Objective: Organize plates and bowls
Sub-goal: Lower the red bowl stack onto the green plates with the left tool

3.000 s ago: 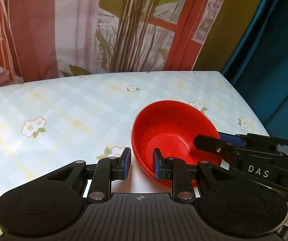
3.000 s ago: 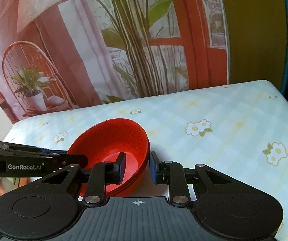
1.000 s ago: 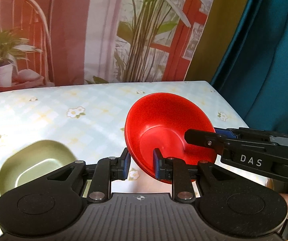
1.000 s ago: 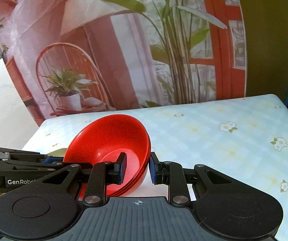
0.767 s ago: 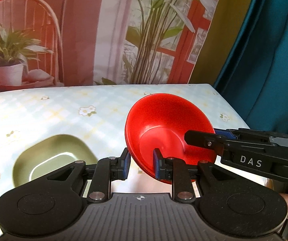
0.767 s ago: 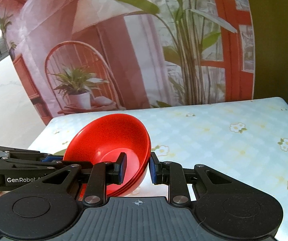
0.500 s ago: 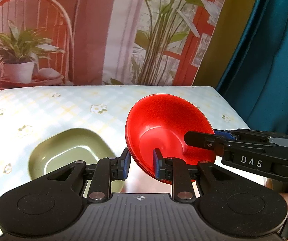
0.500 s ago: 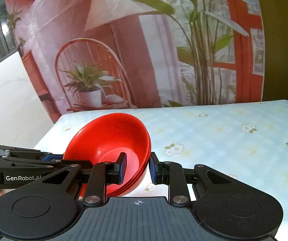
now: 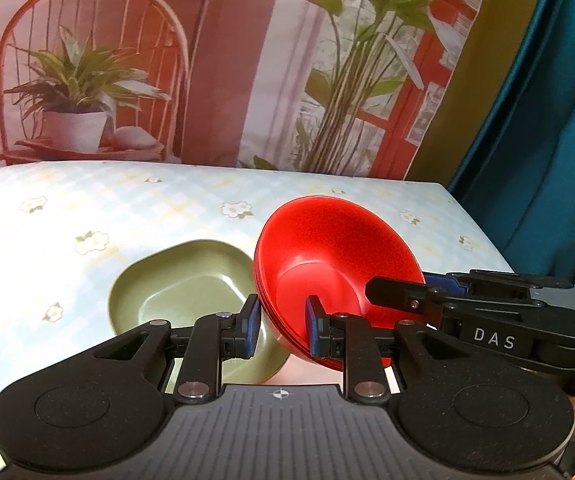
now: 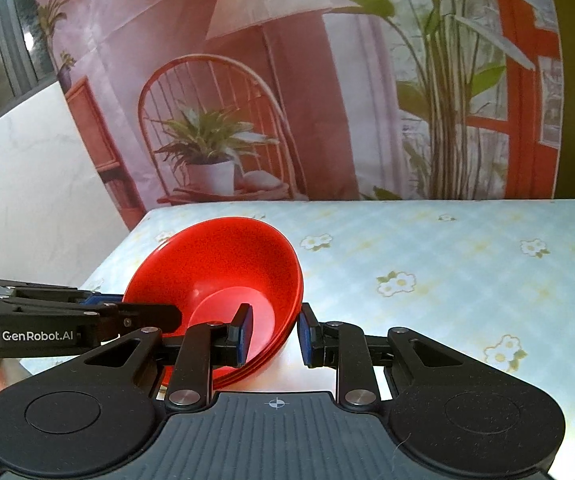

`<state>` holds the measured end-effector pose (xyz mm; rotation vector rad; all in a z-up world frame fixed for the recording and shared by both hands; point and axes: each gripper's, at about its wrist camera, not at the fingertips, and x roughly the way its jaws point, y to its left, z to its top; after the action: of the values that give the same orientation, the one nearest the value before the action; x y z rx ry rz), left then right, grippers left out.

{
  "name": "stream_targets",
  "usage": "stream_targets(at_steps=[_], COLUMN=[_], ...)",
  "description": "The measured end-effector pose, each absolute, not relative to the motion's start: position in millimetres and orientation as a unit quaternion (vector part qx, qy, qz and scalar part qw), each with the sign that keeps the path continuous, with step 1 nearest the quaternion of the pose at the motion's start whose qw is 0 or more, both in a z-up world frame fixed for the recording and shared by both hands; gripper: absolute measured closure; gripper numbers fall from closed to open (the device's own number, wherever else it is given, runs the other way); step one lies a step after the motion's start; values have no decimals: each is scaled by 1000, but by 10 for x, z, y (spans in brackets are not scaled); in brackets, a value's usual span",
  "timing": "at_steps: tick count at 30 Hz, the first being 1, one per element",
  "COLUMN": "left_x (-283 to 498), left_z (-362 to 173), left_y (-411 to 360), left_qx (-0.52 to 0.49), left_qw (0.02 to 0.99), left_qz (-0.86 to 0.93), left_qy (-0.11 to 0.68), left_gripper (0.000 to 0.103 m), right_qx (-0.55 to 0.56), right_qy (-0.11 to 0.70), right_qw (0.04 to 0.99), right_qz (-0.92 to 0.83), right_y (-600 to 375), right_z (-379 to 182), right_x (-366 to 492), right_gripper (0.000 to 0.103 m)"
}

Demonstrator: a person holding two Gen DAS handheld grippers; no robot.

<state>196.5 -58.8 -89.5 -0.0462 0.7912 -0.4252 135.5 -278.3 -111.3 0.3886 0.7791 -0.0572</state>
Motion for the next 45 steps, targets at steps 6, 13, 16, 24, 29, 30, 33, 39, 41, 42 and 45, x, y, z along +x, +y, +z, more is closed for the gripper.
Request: stream_targets(at_steps=[6,13,16,24,29,30,33,39,41,42,45], left_x=[1953,1932,1930,1940,1965,1974,1992,2056,2085,2096,2139], left_z=[-896,-903,-920,-977,-1020,-1029,-1057,-1109,-1127,-1138,-1174], left_y=[-482,-384,-336,-232,-179,-173,-155,-128,-116,-113,-95], left_qx=[-33,-40,-46,-51,-55,-56,-57,-61,-61,-61,-59], left_qw=[902,904,904,905,904,904,903,902,902,902,901], left_qz=[-199,-190,-184,-168,-161,-160,-156,-150,-147,-146,-142], left_qy=[381,382,383,388,392,393,395,400,401,402,405], left_gripper=[78,78,78,78,78,78,78,78,78,78,78], right_qx=[181,177,177,173,170,169,167,167,167,166,165], right_qy=[384,388,386,393,397,398,401,409,412,413,416], right_qw=[905,904,905,903,902,902,900,897,896,895,894], right_qz=[-19,-13,-9,4,9,10,12,15,15,16,18], right_y=[-2680,-2585,-2537,-2427,-2360,-2350,-2333,-2307,-2294,-2293,-2277], right_z=[-1118,-1136,-1140,-1212,-1267,-1276,-1312,-1406,-1438,-1455,-1506], right_x=[1438,1532,1568,1688,1759,1770,1811,1886,1906,1920,1964], right_gripper=[80,80,80,80,80,80,80,80,80,80,80])
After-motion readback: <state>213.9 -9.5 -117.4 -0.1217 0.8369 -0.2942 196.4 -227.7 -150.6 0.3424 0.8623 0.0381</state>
